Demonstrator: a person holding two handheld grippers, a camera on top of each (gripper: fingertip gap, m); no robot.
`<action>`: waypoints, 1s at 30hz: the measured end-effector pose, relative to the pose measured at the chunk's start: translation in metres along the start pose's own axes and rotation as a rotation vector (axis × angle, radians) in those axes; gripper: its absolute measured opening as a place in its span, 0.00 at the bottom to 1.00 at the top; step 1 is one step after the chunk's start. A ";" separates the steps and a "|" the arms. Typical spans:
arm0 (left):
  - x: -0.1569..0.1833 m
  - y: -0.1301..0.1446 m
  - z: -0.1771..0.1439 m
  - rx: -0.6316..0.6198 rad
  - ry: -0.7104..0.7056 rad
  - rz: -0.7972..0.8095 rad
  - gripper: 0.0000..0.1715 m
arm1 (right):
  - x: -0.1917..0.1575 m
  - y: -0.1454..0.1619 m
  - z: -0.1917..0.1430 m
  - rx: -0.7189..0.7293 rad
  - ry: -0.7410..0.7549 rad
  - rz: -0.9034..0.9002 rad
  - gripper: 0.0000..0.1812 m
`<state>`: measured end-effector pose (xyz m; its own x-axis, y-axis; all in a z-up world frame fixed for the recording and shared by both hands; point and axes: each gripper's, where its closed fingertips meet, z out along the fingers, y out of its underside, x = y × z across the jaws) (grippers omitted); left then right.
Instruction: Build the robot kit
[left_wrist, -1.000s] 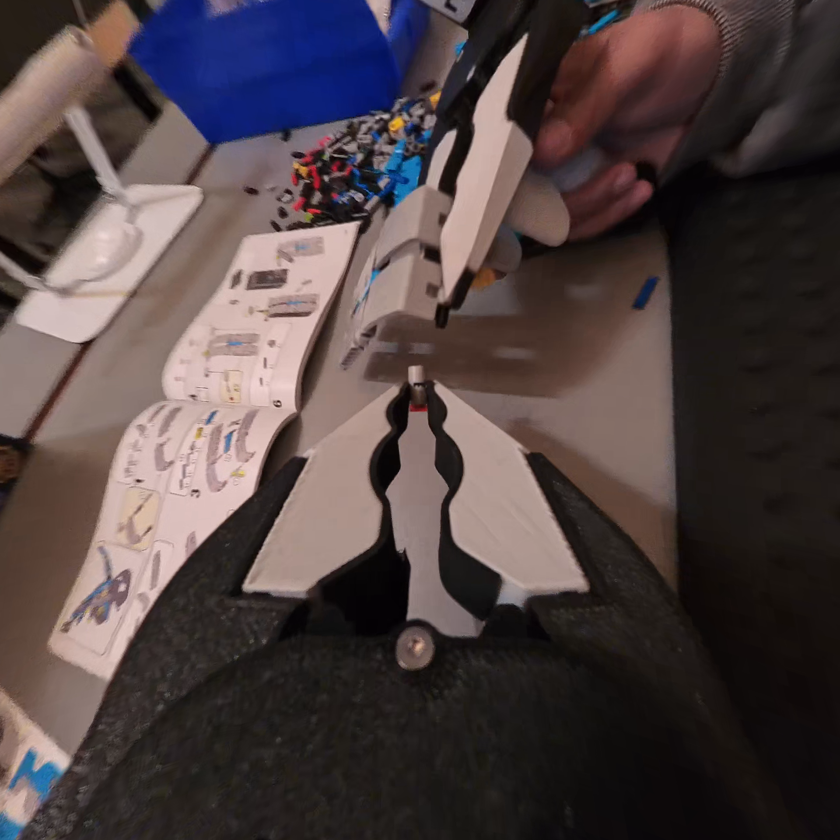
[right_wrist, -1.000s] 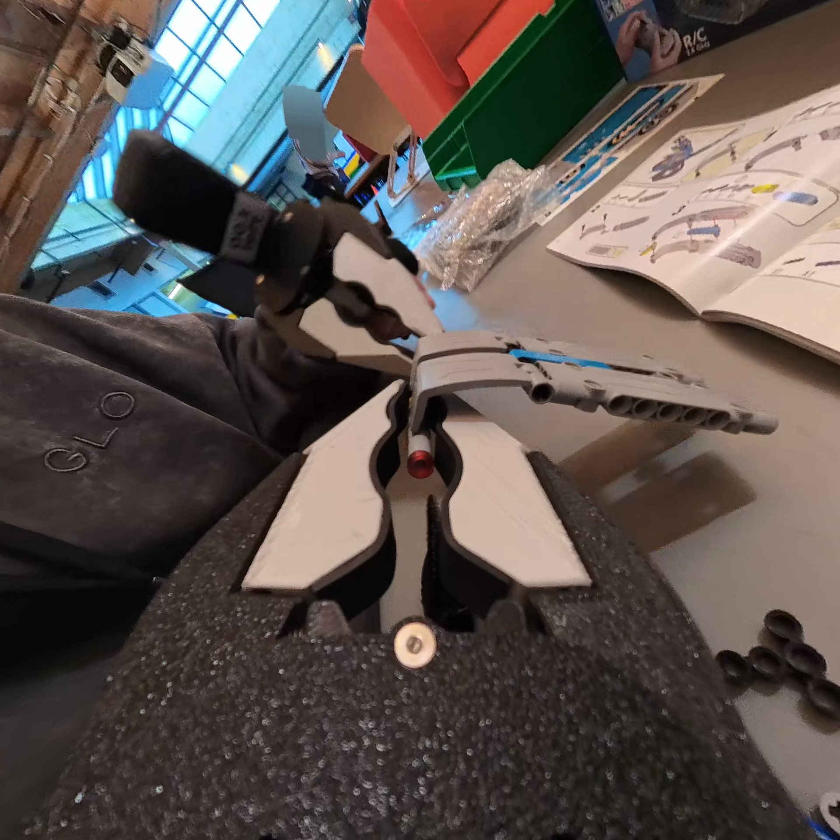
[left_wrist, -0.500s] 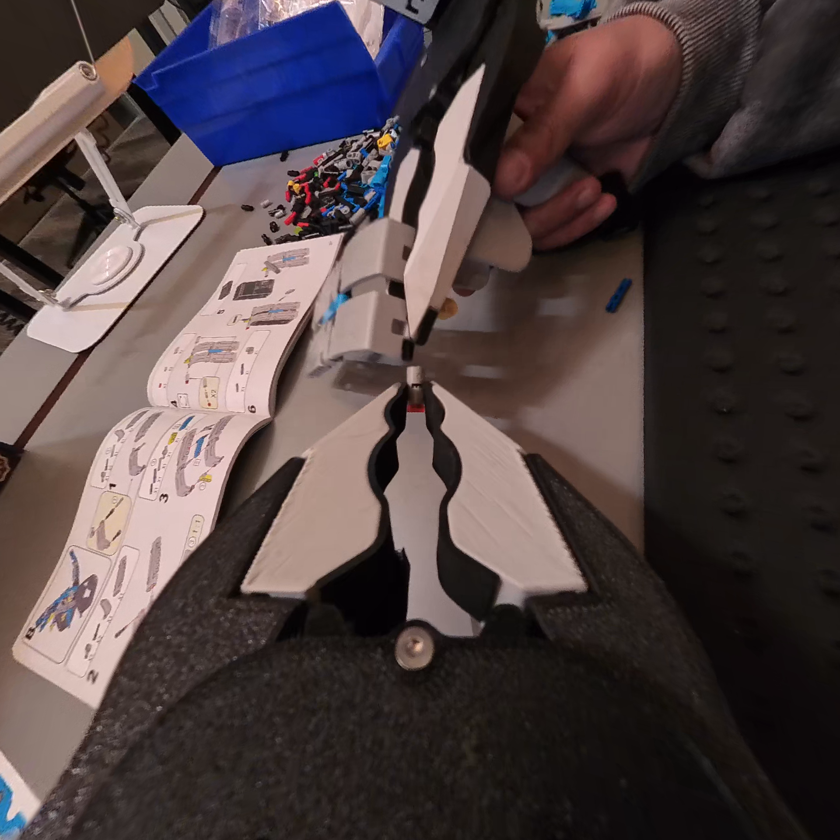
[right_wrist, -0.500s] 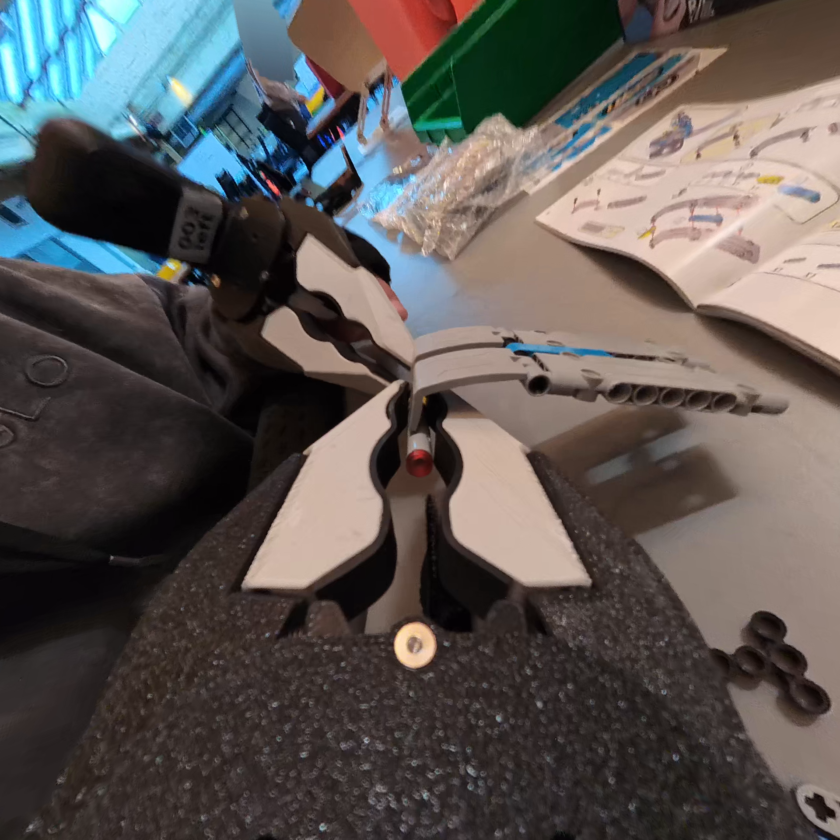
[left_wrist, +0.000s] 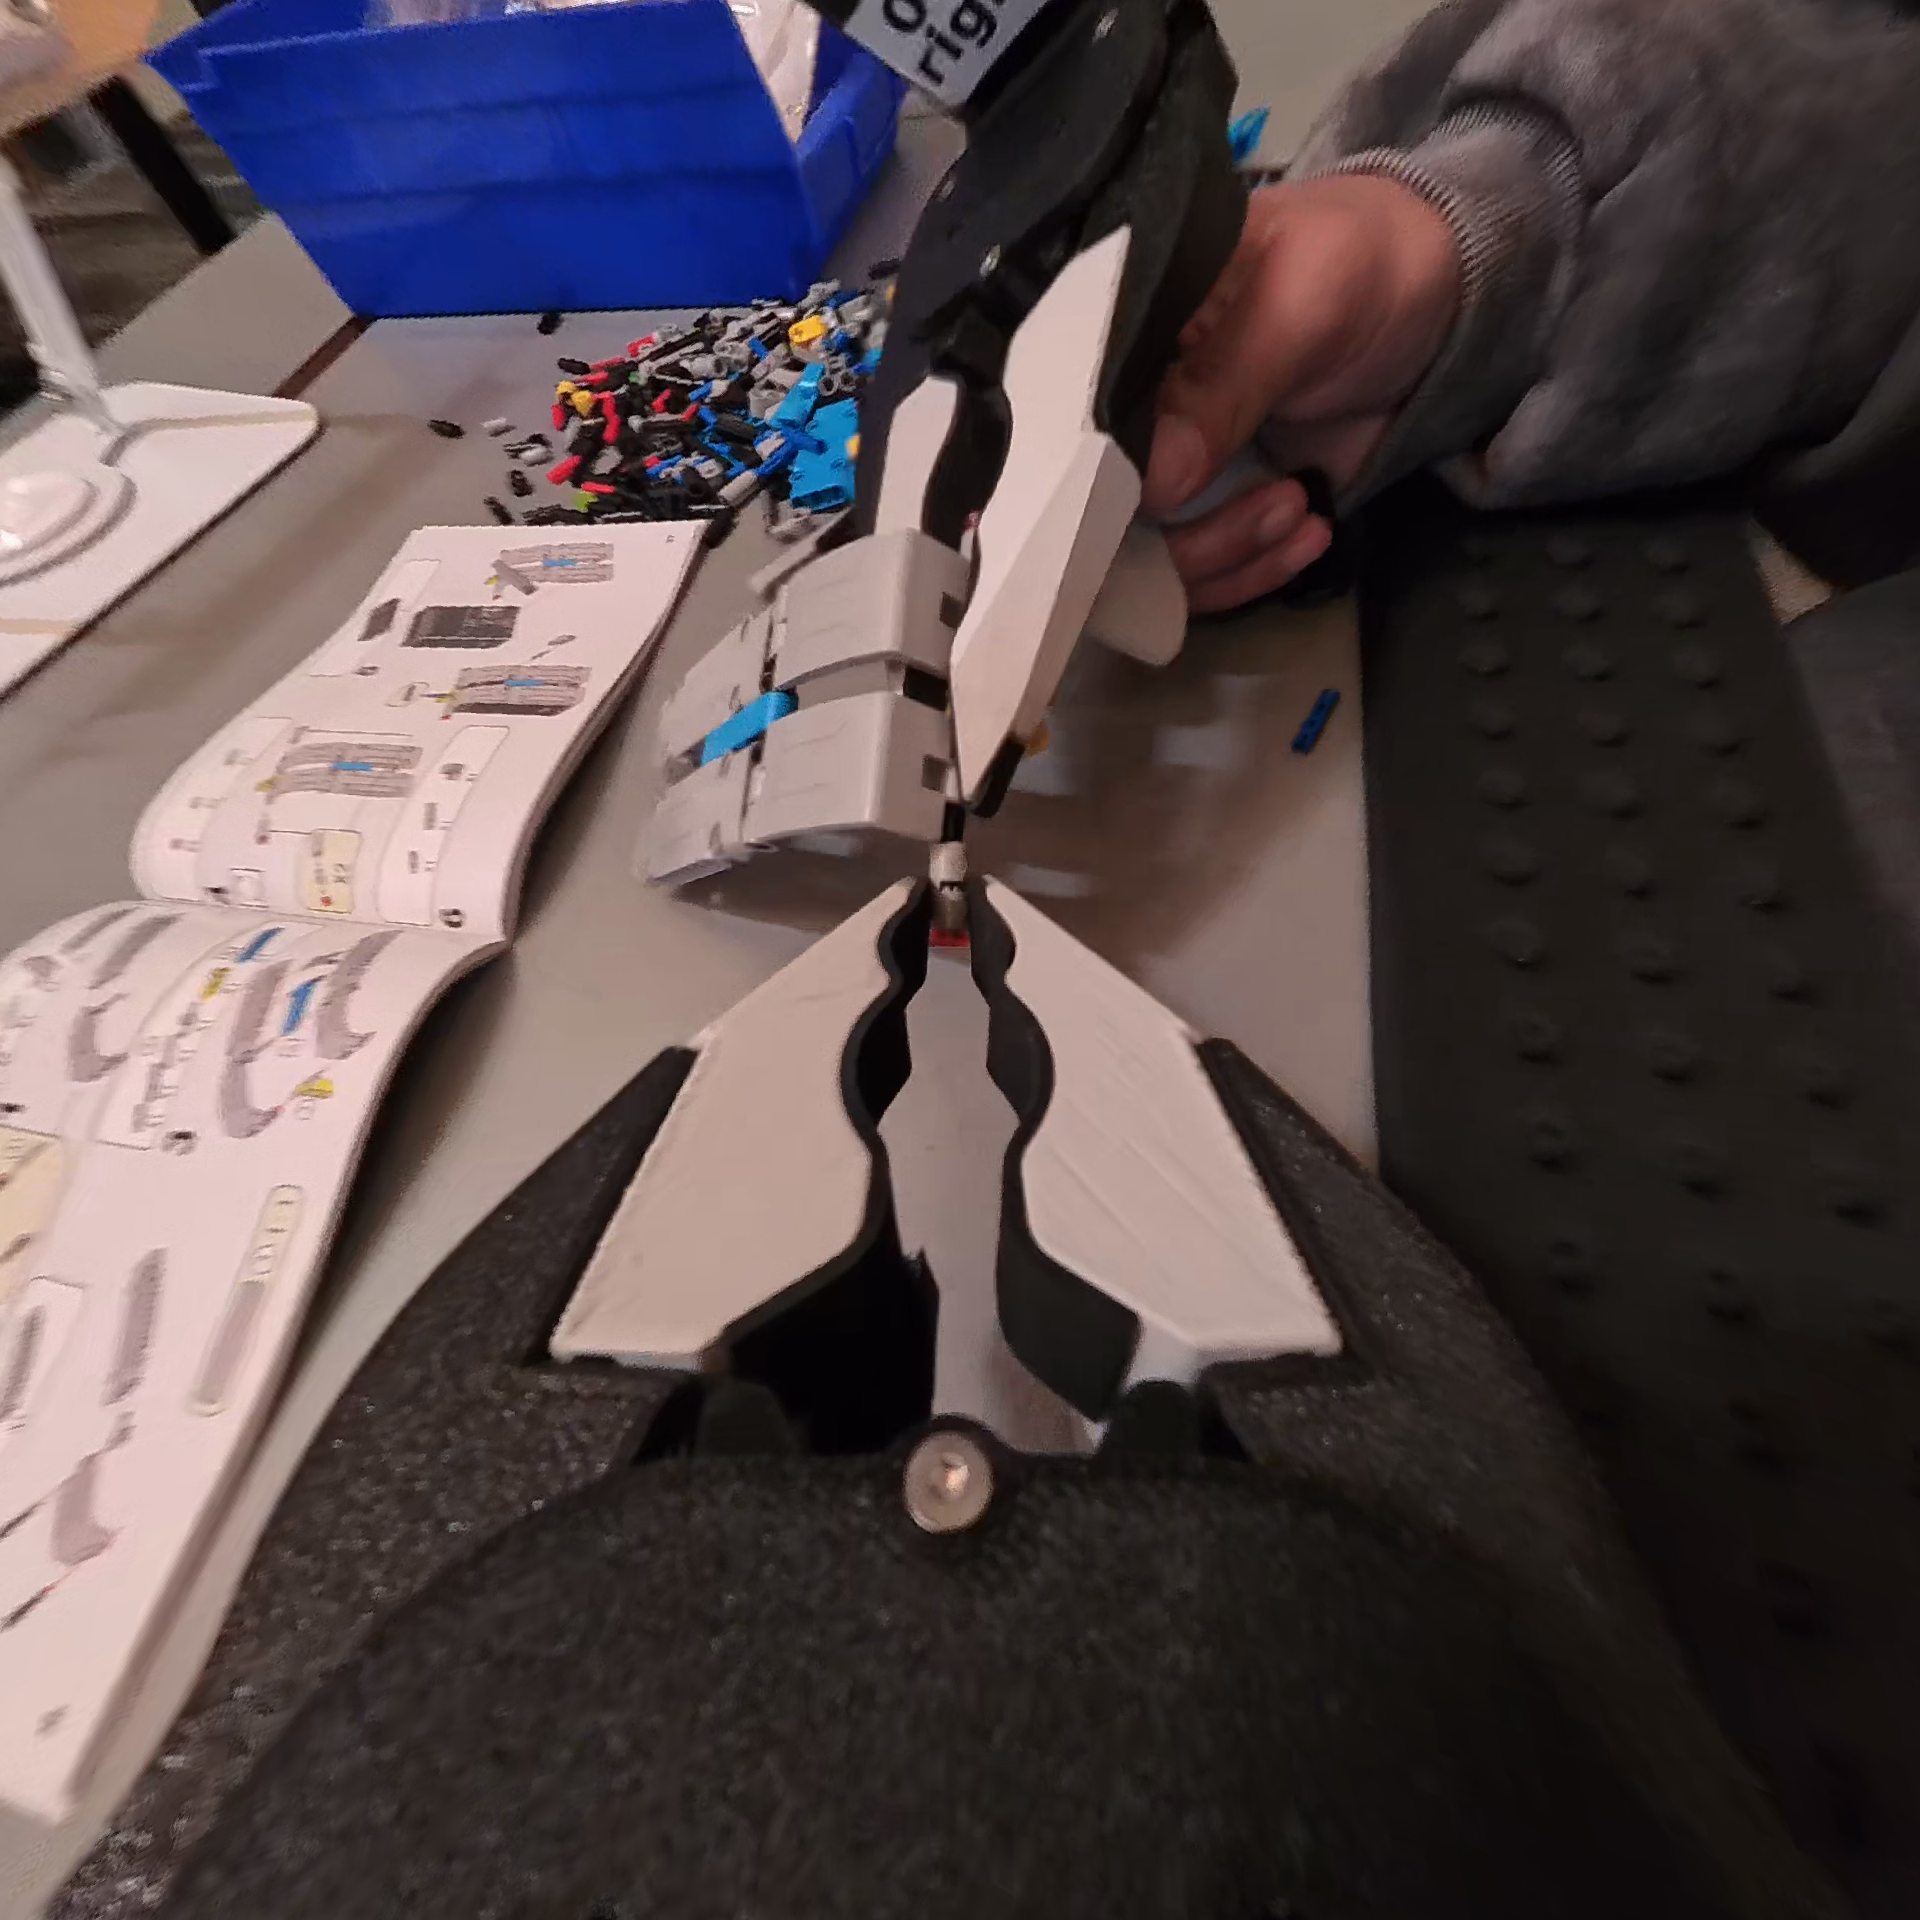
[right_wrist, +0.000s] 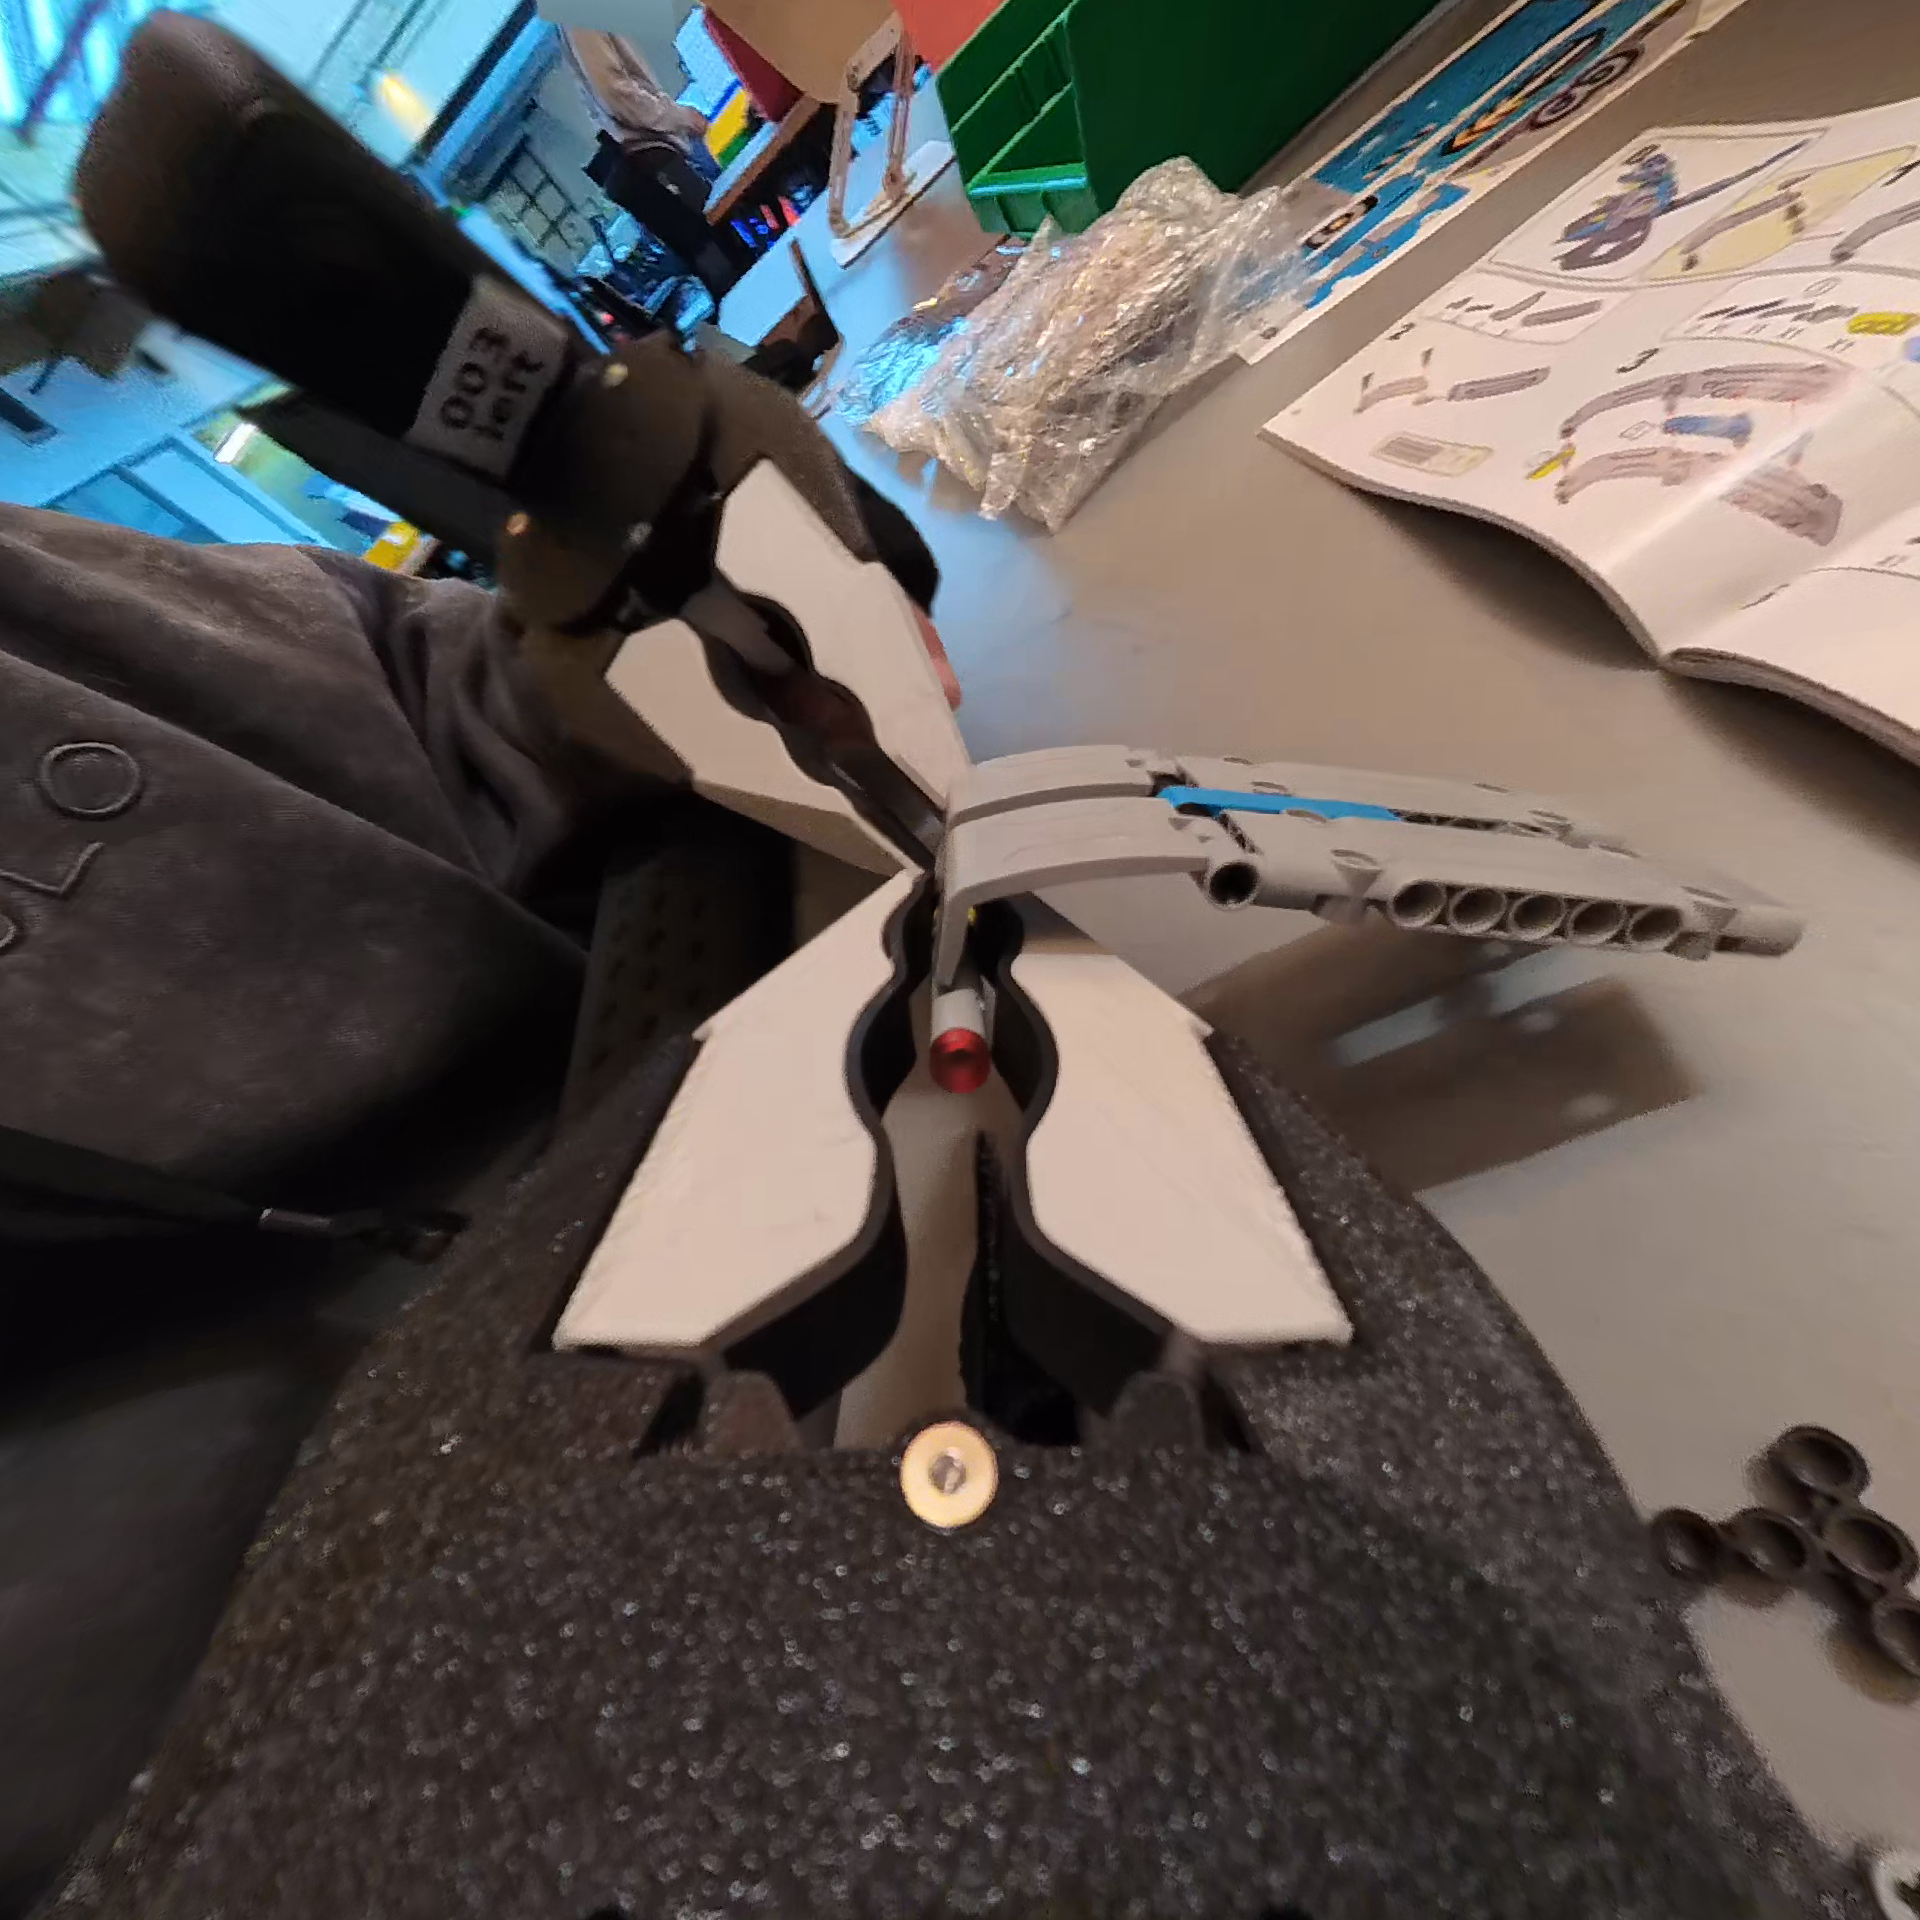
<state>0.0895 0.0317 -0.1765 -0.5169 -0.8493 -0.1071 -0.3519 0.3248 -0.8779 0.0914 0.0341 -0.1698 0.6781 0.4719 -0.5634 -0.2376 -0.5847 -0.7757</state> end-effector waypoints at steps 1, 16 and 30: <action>0.003 -0.001 -0.001 0.014 0.039 -0.030 0.03 | -0.003 0.001 0.000 -0.009 -0.024 0.001 0.03; 0.030 0.020 0.009 -0.085 0.319 -0.226 0.03 | -0.004 0.039 0.004 -0.248 0.018 -0.215 0.03; 0.019 -0.016 -0.007 0.153 0.427 -0.426 0.03 | -0.020 0.005 -0.002 -0.053 -0.118 -0.087 0.03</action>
<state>0.0794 0.0137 -0.1613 -0.6332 -0.6397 0.4356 -0.4966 -0.0958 -0.8627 0.0776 0.0207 -0.1618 0.6075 0.5945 -0.5268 -0.1427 -0.5707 -0.8086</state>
